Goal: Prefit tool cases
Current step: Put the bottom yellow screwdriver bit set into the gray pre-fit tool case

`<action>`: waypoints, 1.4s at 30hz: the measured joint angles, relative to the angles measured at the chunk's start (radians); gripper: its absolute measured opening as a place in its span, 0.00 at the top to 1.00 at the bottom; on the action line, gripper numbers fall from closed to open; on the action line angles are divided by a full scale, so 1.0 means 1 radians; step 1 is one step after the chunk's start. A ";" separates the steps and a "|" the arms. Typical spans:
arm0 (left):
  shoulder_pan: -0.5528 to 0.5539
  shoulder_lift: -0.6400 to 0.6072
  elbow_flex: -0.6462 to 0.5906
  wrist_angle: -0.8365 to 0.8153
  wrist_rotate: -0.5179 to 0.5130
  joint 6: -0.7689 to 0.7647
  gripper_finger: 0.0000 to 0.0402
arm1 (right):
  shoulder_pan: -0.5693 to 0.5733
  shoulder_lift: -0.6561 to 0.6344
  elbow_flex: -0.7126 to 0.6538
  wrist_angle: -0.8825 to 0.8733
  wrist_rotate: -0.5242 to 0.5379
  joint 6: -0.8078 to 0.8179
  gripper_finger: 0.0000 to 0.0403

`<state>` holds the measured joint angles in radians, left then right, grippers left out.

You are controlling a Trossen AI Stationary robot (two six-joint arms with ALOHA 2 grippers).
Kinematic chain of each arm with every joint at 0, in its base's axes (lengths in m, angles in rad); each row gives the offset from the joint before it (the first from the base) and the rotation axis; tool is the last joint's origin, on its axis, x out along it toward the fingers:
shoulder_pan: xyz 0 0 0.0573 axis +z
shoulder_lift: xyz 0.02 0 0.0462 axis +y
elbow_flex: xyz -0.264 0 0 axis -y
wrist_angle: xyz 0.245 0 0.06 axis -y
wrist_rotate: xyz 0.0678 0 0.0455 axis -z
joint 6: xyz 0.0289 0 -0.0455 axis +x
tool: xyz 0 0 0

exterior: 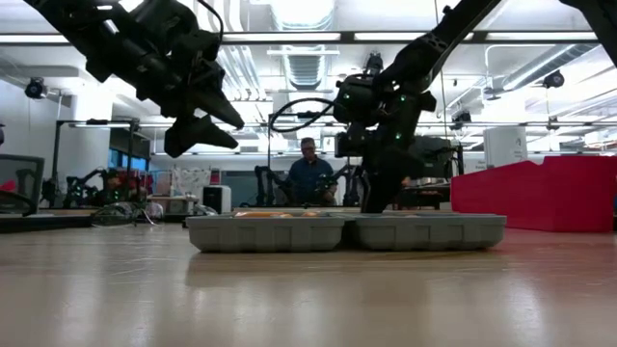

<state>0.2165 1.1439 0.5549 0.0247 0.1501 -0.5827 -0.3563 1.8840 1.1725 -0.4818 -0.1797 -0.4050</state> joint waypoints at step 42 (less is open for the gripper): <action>0.000 0.000 0.000 -0.020 0.000 -0.008 0.53 | 0.002 -0.049 -0.085 0.010 0.057 -0.043 0.46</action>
<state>0.2165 1.1435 0.5549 0.0047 0.1501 -0.5903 -0.3542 1.8347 1.0873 -0.4716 -0.1230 -0.4475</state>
